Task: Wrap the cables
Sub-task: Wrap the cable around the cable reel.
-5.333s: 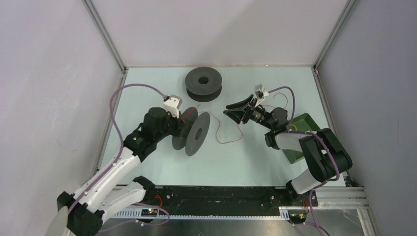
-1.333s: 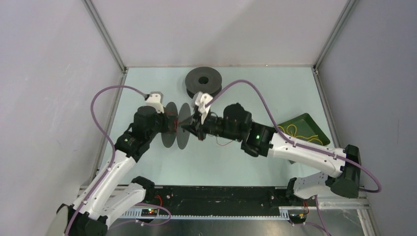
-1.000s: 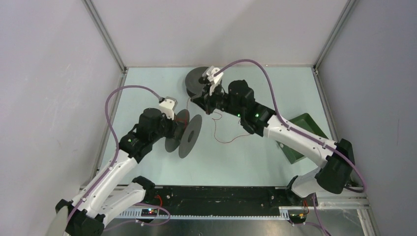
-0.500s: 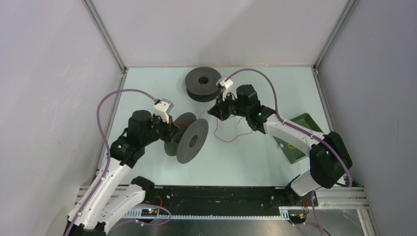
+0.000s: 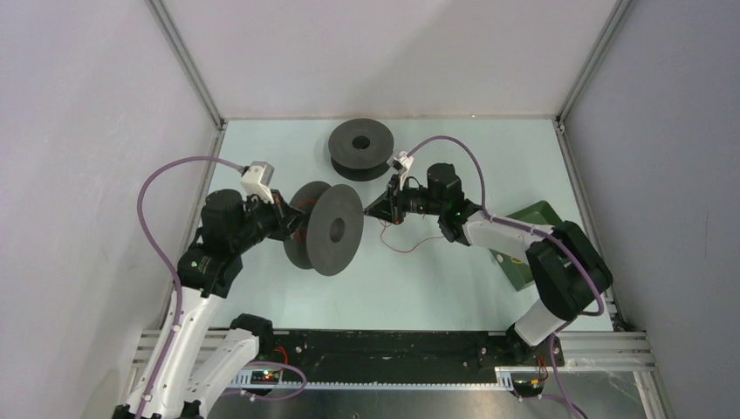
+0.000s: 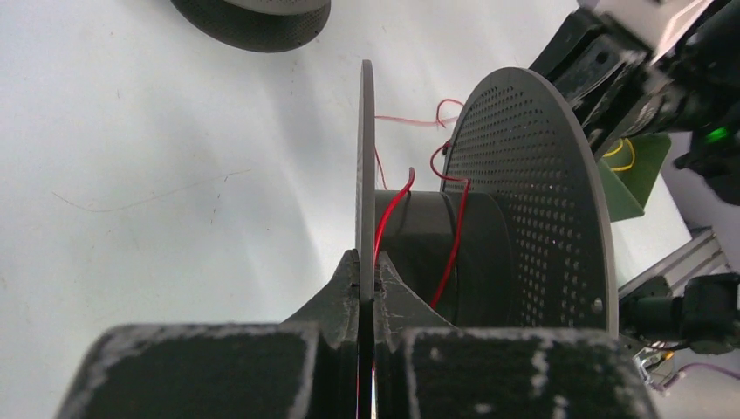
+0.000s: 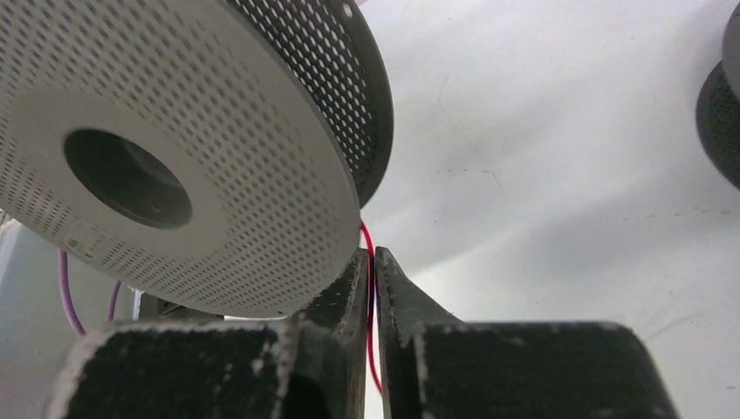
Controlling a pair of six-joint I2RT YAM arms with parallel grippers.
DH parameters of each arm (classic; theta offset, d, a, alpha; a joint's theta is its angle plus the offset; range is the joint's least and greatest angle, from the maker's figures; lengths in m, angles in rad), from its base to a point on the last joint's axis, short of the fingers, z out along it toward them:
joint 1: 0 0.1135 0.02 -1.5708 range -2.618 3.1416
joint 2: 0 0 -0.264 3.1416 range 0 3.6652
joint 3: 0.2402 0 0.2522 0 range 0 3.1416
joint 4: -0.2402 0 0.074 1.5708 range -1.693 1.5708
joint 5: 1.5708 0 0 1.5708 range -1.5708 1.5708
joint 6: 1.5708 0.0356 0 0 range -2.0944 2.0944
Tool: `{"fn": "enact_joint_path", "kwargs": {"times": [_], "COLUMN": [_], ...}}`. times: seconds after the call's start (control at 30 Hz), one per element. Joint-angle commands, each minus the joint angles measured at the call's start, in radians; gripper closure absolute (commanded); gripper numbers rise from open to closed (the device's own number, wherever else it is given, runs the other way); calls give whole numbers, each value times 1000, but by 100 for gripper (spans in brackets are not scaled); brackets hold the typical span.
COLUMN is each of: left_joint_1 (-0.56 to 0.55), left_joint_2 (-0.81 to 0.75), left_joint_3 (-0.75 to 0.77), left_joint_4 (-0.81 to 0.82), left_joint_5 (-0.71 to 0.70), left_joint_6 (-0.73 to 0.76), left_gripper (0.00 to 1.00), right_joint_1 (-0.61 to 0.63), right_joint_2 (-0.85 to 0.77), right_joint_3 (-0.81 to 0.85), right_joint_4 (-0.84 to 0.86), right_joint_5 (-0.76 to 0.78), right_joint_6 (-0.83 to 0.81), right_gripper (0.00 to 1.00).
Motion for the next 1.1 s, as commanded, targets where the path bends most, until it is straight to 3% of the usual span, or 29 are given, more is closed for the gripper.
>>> {"fn": "enact_joint_path", "kwargs": {"times": [0.0,0.2,0.33,0.77,1.07], "left_joint_1": [15,22,26,43,62], "left_joint_2": [-25,-41,-50,-86,-124], "left_joint_3": [70,59,61,61,53], "left_joint_4": [74,74,75,88,148], "left_joint_5": [23,-11,-36,-106,-142], "left_joint_6": [-95,-118,-126,-196,-317], "left_gripper": [100,100,100,100,100], "right_joint_1": [-10,-11,-11,4,32], "right_joint_2": [58,131,181,364,430], "right_joint_3": [-28,-90,-113,-181,-192], "right_joint_4": [162,368,491,855,917], "right_joint_5": [-82,-121,-161,-182,-116], "right_joint_6": [46,50,70,179,212], "right_gripper": [87,69,64,65,72]}}
